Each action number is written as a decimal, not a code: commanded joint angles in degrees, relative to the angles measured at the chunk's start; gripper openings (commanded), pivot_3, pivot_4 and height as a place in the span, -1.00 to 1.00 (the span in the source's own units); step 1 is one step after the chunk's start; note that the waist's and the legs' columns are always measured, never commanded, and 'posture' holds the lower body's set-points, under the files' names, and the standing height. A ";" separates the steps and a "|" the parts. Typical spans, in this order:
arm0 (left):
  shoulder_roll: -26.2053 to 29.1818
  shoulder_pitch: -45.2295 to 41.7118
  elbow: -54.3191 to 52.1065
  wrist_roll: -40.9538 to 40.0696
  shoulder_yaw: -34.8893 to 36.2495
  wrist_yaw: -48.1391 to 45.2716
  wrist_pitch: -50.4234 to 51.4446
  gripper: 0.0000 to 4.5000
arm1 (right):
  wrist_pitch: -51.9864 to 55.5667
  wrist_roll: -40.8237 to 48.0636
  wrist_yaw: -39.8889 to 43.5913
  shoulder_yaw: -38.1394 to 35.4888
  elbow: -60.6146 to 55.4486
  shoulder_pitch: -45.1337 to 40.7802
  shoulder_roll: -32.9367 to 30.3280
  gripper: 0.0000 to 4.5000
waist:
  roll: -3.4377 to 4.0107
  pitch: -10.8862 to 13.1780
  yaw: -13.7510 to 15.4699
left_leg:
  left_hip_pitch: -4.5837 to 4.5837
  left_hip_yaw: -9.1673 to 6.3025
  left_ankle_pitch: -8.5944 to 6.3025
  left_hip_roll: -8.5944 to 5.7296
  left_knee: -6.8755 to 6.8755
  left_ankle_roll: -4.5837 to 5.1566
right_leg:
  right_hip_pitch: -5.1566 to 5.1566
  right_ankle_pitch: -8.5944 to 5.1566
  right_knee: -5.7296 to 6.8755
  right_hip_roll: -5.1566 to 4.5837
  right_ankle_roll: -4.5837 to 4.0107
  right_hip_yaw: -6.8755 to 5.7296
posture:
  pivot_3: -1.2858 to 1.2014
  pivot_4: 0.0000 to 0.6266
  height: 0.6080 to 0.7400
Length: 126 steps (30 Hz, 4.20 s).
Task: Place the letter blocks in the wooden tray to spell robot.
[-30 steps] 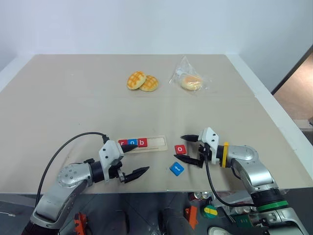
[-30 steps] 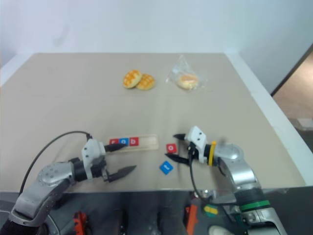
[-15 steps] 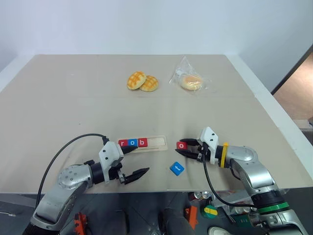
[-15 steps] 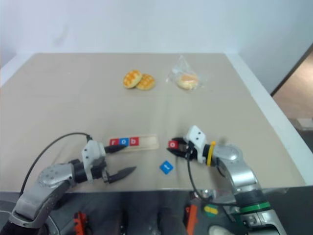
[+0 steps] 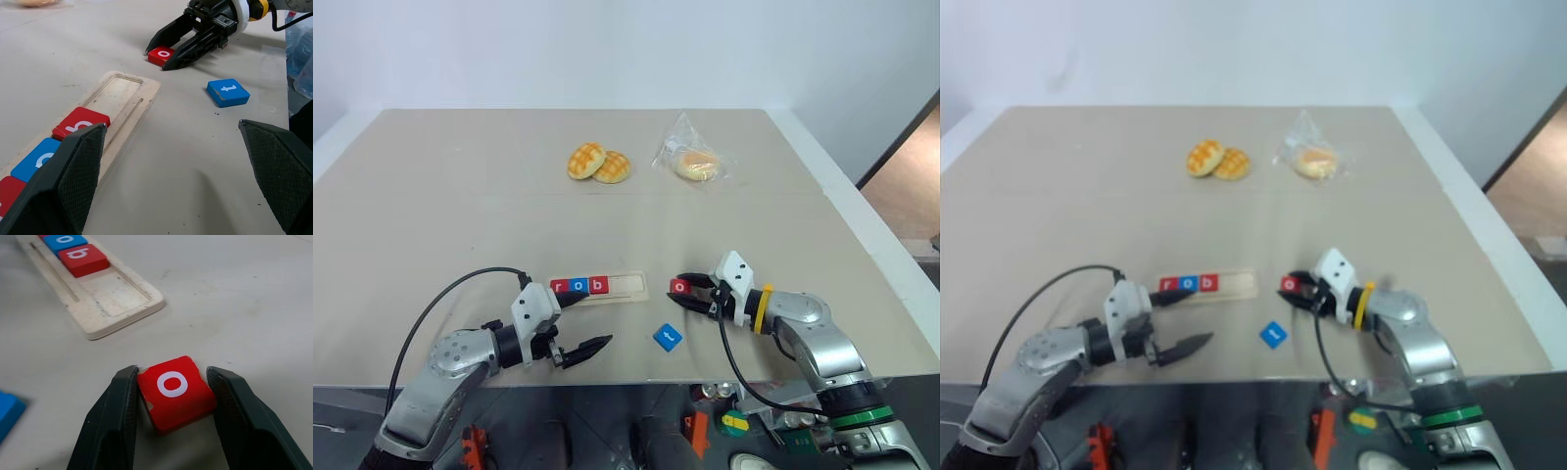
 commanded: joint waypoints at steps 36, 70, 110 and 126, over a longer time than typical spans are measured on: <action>-1.57 -0.69 -0.81 0.22 2.21 2.96 -1.20 1.00 | 15.91 -4.00 -5.73 11.66 -9.71 -11.44 10.60 -0.27 | 0.02 0.01 0.01 | -0.23 -0.07 -0.04 0.01 -0.12 -0.04 | -0.23 -0.09 -0.01 0.00 0.08 -0.08 | 0.03 -0.52 1.00; -1.42 0.02 -2.60 1.26 1.21 3.77 -0.05 1.00 | 12.95 -5.73 -4.06 12.12 -5.88 -12.20 12.98 0.99 | 0.02 0.01 0.00 | -0.23 -0.08 -0.04 0.02 -0.12 -0.04 | -0.23 -0.09 -0.01 0.01 0.08 -0.09 | 0.03 -0.52 1.00; -1.59 -0.29 -2.38 -2.41 3.87 4.07 1.41 1.00 | 18.11 -3.72 -10.34 9.02 -16.83 -5.57 8.66 -0.95 | 0.01 0.02 -0.07 | -0.24 -0.09 -0.04 0.01 -0.13 -0.04 | -0.23 -0.10 -0.01 0.00 0.07 -0.08 | 0.03 -0.52 1.00; 0.47 0.25 -4.19 -3.73 2.49 2.09 2.30 1.00 | 16.62 -5.62 -10.10 10.51 -15.50 -5.28 9.19 -0.95 | 0.01 0.02 -0.07 | -0.22 -0.10 -0.04 0.02 -0.13 -0.04 | -0.23 -0.10 -0.01 0.02 0.06 -0.09 | 0.03 -0.52 1.00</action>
